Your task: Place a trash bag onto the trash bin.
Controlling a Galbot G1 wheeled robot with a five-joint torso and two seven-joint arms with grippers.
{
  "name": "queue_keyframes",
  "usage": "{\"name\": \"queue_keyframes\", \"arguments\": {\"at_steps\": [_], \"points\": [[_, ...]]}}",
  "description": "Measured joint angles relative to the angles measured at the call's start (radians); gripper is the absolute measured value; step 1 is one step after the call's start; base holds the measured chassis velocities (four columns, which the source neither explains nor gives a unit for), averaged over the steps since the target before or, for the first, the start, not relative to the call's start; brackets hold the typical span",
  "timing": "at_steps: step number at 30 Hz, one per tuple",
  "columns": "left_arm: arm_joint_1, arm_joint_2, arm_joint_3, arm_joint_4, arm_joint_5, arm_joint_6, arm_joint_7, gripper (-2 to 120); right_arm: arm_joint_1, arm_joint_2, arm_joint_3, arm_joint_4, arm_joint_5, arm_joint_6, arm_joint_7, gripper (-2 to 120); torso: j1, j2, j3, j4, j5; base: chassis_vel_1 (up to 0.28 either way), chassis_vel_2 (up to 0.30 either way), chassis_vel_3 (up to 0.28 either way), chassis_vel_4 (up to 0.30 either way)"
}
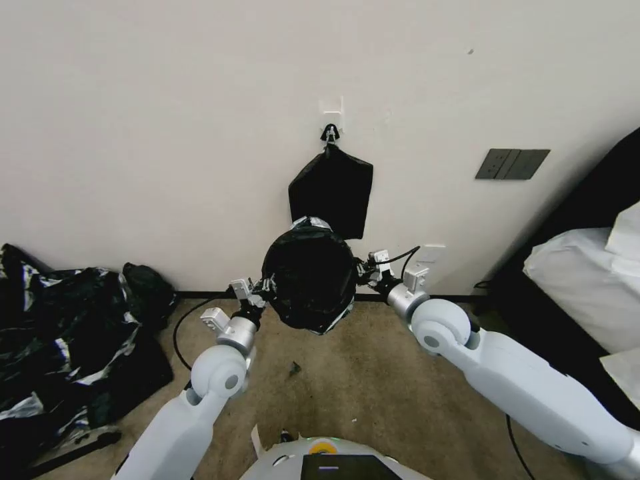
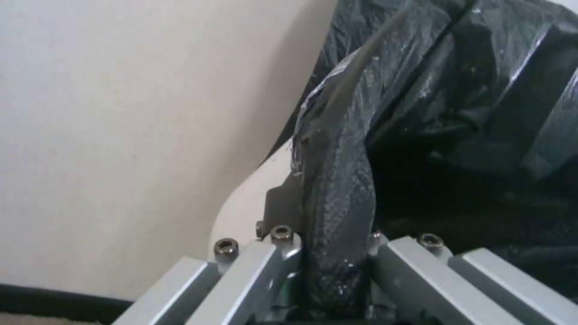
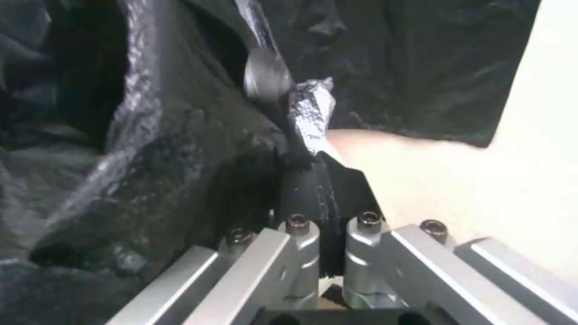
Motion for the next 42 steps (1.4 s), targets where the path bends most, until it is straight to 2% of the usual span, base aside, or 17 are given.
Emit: {"name": "queue_keyframes", "arguments": {"at_steps": [6,9,13,18,25,33,35,38,39,42], "points": [[0.000,0.003,-0.007,0.003,-0.016,0.005,-0.001,1,-0.003,-0.003,0.008,0.003,-0.003,0.015,-0.003,0,0.000,0.000,0.000,0.0001,0.0002,0.000,0.000,0.000,0.000],[-0.004,0.003,-0.008,0.052,0.010,0.006,0.010,1,-0.003,-0.019,0.013,0.040,0.035,0.012,0.001,0,0.000,0.000,0.000,0.0002,-0.0001,0.000,0.000,0.000,0.000],[-0.013,-0.005,-0.005,0.075,0.015,0.006,0.018,1,-0.002,-0.030,0.018,0.036,0.044,0.014,0.000,0,0.000,0.000,0.000,0.0000,0.0000,0.000,0.000,0.000,0.000],[-0.015,-0.006,-0.002,0.077,0.010,0.006,0.021,1,-0.008,-0.033,0.020,0.016,0.043,0.025,-0.021,0,0.000,0.000,0.000,0.0000,0.0000,0.000,0.000,0.000,0.000],[-0.014,0.011,-0.007,0.045,-0.062,0.015,0.020,1,-0.017,-0.028,0.018,-0.082,-0.007,0.084,-0.134,0,0.000,0.000,0.000,0.0000,0.0001,0.000,0.000,0.000,0.000],[-0.013,0.016,-0.004,0.035,-0.072,0.029,0.016,1,-0.027,-0.006,0.010,-0.103,-0.030,0.100,-0.127,0,0.000,0.000,0.000,0.0001,-0.0001,0.000,0.000,0.000,0.000],[-0.013,0.016,-0.003,0.034,-0.072,0.029,0.011,1,-0.034,-0.007,0.011,-0.098,-0.033,0.101,-0.118,4,0.000,0.000,0.000,0.0000,0.0000,0.000,0.000,0.000,0.000],[-0.020,0.017,0.000,0.034,-0.073,0.049,-0.046,1,-0.072,-0.022,0.045,-0.063,-0.036,0.101,-0.104,18,0.000,0.000,0.000,0.0002,-0.0001,0.000,0.000,0.000,0.000],[-0.020,0.017,0.000,0.034,-0.073,0.049,-0.046,1,-0.072,-0.022,0.045,-0.063,-0.036,0.101,-0.104,18,0.000,0.000,0.000,0.0002,-0.0001,0.000,0.000,0.000,0.000],[-0.026,0.026,-0.003,0.038,-0.083,0.066,-0.097,1,-0.137,-0.047,0.116,-0.010,-0.036,0.101,-0.105,32,0.000,0.000,0.000,-0.0001,-0.0001,0.000,0.000,0.000,0.000]]}}
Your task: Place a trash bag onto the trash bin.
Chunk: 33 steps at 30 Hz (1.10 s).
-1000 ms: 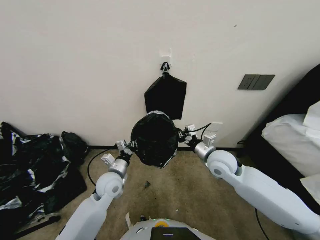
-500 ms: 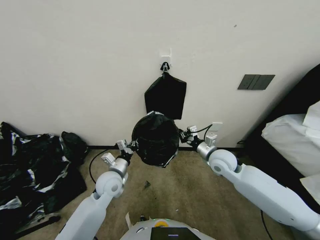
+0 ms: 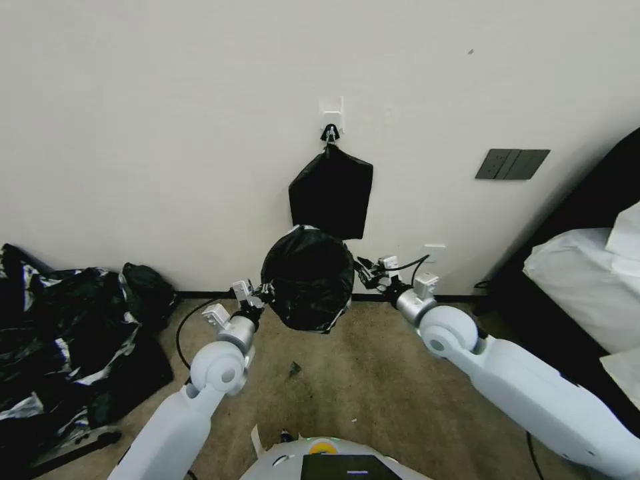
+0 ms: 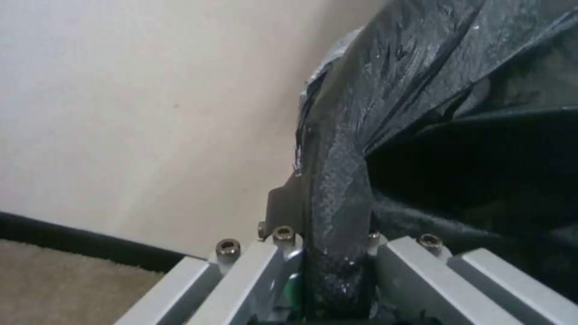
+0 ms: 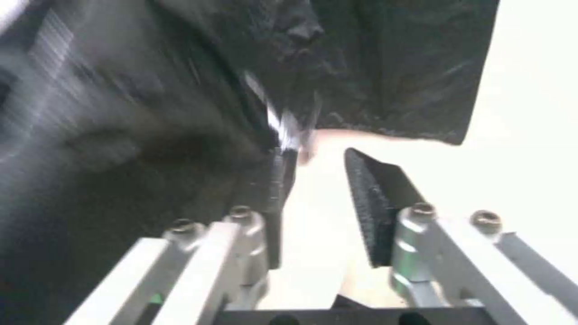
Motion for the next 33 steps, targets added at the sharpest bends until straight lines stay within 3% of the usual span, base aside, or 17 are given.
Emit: {"name": "queue_keyframes", "arguments": {"at_steps": [5,9,12,13,16,17,20,22,24,25,32,33], "points": [[-0.002,0.009,0.000,-0.008,-0.022,0.012,-0.019,1,-0.061,-0.018,0.068,0.037,0.001,-0.001,-0.001,46,0.000,0.000,0.000,0.0004,0.0001,0.000,0.000,0.000,0.000],[-0.004,0.017,0.015,-0.023,-0.035,0.044,-0.060,1,-0.140,-0.040,0.183,0.101,0.007,-0.016,0.010,61,0.000,0.000,0.000,0.0000,0.0003,0.000,0.000,0.000,0.000],[-0.007,0.020,0.044,-0.030,-0.035,0.066,-0.112,1,-0.154,-0.060,0.285,0.207,0.071,-0.090,0.078,75,0.000,0.000,0.000,-0.0002,-0.0001,0.000,0.000,0.000,0.000],[-0.007,0.020,0.044,-0.030,-0.035,0.066,-0.112,1,-0.154,-0.060,0.285,0.207,0.071,-0.090,0.078,75,0.000,0.000,0.000,-0.0002,-0.0001,0.000,0.000,0.000,0.000],[-0.013,0.012,0.082,-0.036,-0.034,0.099,-0.176,1,-0.046,-0.051,0.247,0.352,0.278,-0.208,0.269,89,0.000,0.000,0.000,0.0006,-0.0007,0.000,0.000,0.000,0.000],[-0.013,0.012,0.082,-0.036,-0.034,0.099,-0.176,1,-0.046,-0.051,0.247,0.352,0.278,-0.208,0.269,89,0.000,0.000,0.000,0.0006,-0.0007,0.000,0.000,0.000,0.000],[-0.017,0.002,0.123,-0.042,-0.038,0.136,-0.226,1,-0.009,-0.001,0.159,0.400,0.478,-0.297,0.366,99,0.000,0.000,0.000,0.0002,0.0002,0.000,0.000,0.000,0.000],[-0.019,0.001,0.133,-0.042,-0.039,0.145,-0.235,1,-0.005,0.020,0.128,0.402,0.505,-0.309,0.388,99,0.000,0.000,0.000,0.0000,0.0002,0.000,0.000,0.000,0.000],[-0.021,0.004,0.168,-0.043,-0.037,0.160,-0.254,1,0.039,0.089,0.017,0.402,0.541,-0.316,0.505,89,0.000,0.000,0.000,0.0000,0.0003,0.000,0.000,0.000,0.000],[-0.021,0.004,0.168,-0.043,-0.037,0.160,-0.254,1,0.039,0.089,0.017,0.402,0.541,-0.316,0.505,89,0.000,0.000,0.000,0.0000,0.0003,0.000,0.000,0.000,0.000],[-0.035,0.002,0.237,-0.025,0.051,0.163,-0.260,1,0.199,0.281,-0.260,0.282,0.628,-0.259,0.838,61,0.000,0.000,0.000,0.0005,0.0000,0.000,0.000,0.000,0.000],[-0.035,0.002,0.237,-0.025,0.051,0.163,-0.260,1,0.199,0.281,-0.260,0.282,0.628,-0.259,0.838,61,0.000,0.000,0.000,0.0005,0.0000,0.000,0.000,0.000,0.000]]}}
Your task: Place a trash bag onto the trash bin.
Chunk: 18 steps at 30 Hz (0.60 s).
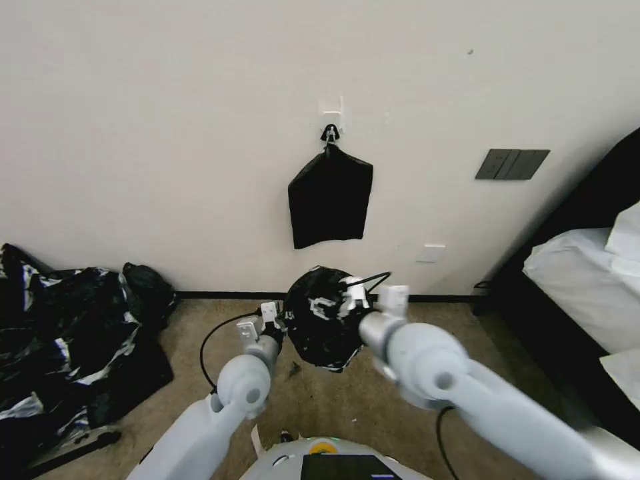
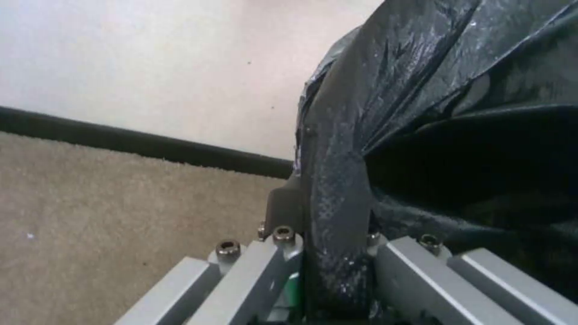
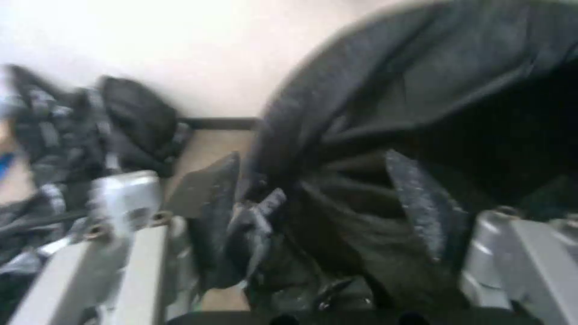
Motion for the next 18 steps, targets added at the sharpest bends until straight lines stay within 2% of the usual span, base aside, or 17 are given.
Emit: {"name": "queue_keyframes", "arguments": {"at_steps": [3,4,6,16,18], "points": [[-0.003,-0.002,0.020,0.003,0.059,-0.010,0.008,1,0.050,0.068,-0.083,-0.072,0.019,0.028,0.119,46,0.000,0.000,0.000,-0.0001,-0.0001,0.000,0.000,0.000,0.000],[-0.003,-0.002,0.020,0.003,0.059,-0.010,0.008,1,0.050,0.068,-0.083,-0.072,0.019,0.028,0.119,46,0.000,0.000,0.000,-0.0001,-0.0001,0.000,0.000,0.000,0.000],[-0.003,-0.002,0.026,0.004,0.099,-0.020,0.024,1,0.061,0.095,-0.114,-0.109,0.021,0.037,0.159,37,0.000,0.000,0.000,-0.0004,0.0000,0.000,0.000,0.000,0.000],[0.024,-0.013,0.032,-0.011,0.210,-0.049,0.084,1,0.097,0.169,-0.160,-0.246,-0.012,0.084,0.212,0,0.000,0.000,0.000,-0.0003,-0.0001,0.000,0.000,0.000,0.000],[0.029,-0.013,0.032,-0.016,0.222,-0.053,0.090,1,0.099,0.180,-0.162,-0.268,-0.012,0.092,0.222,0,0.000,0.000,0.000,-0.0004,0.0000,0.000,0.000,0.000,0.000]]}}
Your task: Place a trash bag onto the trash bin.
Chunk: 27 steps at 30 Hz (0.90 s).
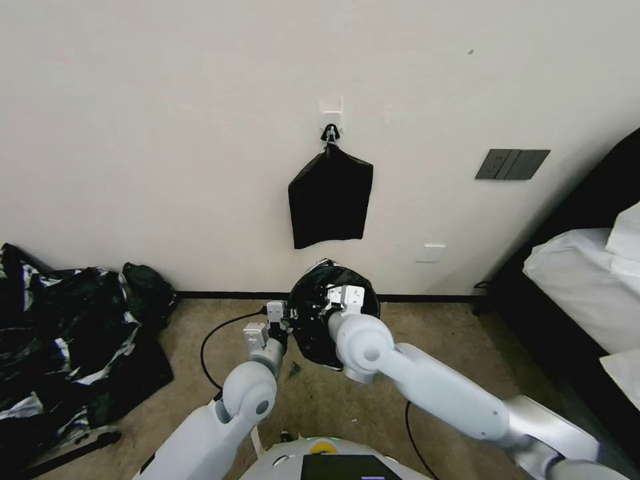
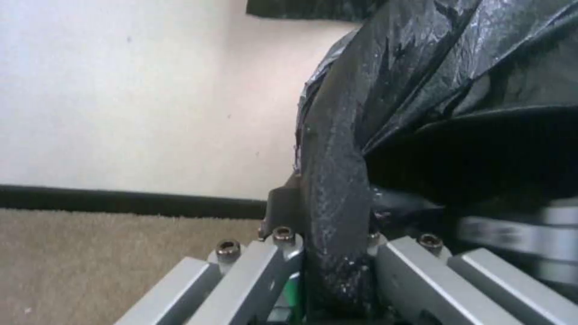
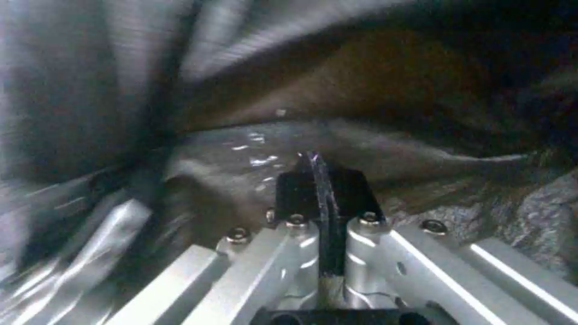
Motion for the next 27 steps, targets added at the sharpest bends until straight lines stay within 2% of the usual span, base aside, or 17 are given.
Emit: {"name": "queue_keyframes", "arguments": {"at_steps": [4,14,27], "points": [[0.013,0.002,-0.005,-0.022,0.017,-0.009,0.011,1,0.003,0.031,-0.005,-0.076,-0.001,0.017,0.024,0,0.000,0.000,0.000,0.0000,0.0000,0.000,0.000,0.000,0.000],[0.033,-0.004,-0.012,-0.050,0.033,-0.017,0.027,1,0.024,0.067,0.003,-0.145,0.027,0.026,0.053,0,0.000,0.000,0.000,0.0001,0.0000,0.000,0.000,0.000,0.000],[0.050,-0.018,-0.022,-0.072,0.042,-0.022,0.039,1,0.012,0.050,0.008,-0.198,-0.028,0.022,0.043,0,0.000,0.000,0.000,0.0001,0.0001,0.000,0.000,0.000,0.000]]}}
